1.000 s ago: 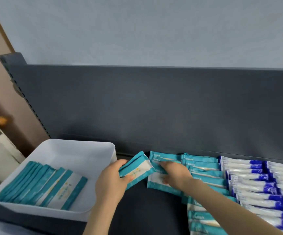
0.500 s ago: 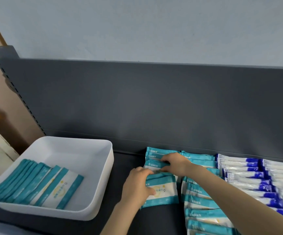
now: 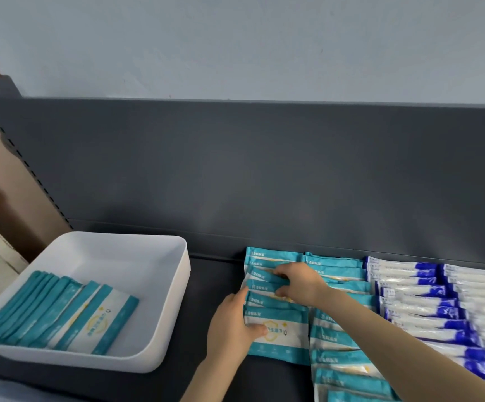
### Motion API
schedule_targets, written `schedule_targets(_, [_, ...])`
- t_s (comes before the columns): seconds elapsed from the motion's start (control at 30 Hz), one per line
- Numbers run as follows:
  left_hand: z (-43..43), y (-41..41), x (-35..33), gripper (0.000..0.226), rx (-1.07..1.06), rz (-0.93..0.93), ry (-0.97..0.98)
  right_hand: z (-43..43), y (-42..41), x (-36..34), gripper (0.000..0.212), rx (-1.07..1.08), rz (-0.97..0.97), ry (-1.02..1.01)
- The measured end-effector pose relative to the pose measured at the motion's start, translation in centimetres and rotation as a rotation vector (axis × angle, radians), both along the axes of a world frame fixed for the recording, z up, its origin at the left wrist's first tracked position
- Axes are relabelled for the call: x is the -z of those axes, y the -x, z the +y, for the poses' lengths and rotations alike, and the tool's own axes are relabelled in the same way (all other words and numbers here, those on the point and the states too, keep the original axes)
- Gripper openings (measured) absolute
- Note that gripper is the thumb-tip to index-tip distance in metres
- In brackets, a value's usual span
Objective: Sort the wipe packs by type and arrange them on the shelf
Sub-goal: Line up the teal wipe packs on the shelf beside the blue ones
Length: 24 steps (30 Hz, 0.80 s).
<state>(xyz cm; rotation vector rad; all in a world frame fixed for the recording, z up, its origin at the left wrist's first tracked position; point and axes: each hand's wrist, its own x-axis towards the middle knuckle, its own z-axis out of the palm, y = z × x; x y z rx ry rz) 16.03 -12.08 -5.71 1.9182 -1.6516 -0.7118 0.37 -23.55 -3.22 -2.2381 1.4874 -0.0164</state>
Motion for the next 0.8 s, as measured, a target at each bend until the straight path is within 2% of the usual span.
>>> schedule_targets(0.17, [0.6,0.3,0.4,0.077,-0.013,-0.016,-0.009,0.3,0.0,0.3,0.04,0.014,-0.012,0.005])
schedule_targets(0.3, [0.8,0.3,0.4,0.07,-0.018,-0.023,-0.012,0.6,0.3,0.5,0.048,0.005,-0.053,0.021])
schedule_targets(0.43, [0.8,0.4,0.3,0.065,-0.019,-0.03,-0.033,1.1,0.4,0.6,0.053,-0.098,0.041,0.074])
schedule_targets(0.6, [0.7,0.6,0.0,0.063,-0.02,-0.014,-0.054,-0.1,0.1,0.6,0.072,-0.095,0.042,0.087])
schedule_targets(0.8, [0.9,1.0,-0.6,0.065,-0.033,-0.035,-0.066,-1.3,0.5,1.3,0.069,-0.129,0.034,0.15])
